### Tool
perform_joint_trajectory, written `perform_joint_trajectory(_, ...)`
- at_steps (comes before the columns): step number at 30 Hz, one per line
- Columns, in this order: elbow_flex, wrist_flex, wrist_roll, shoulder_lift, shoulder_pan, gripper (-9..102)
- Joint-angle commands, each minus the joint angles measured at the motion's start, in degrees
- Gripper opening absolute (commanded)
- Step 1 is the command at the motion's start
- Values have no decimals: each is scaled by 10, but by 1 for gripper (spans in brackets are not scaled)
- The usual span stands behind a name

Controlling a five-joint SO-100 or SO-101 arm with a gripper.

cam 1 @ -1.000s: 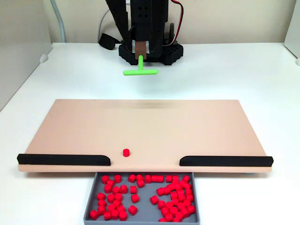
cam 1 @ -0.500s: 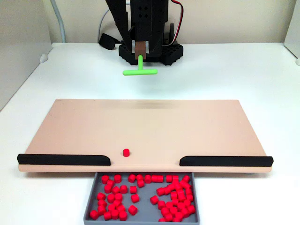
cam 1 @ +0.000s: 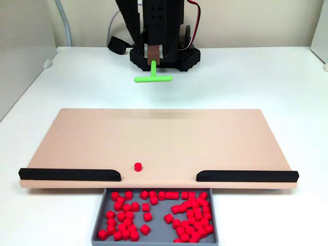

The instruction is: Push granules from bottom to the grey container

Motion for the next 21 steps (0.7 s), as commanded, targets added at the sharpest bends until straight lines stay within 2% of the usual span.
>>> perform_joint_trajectory(1,-11,-3,2,4,-1,0)
perform_joint_trajectory(21,-11,-20,0,-18,4,0)
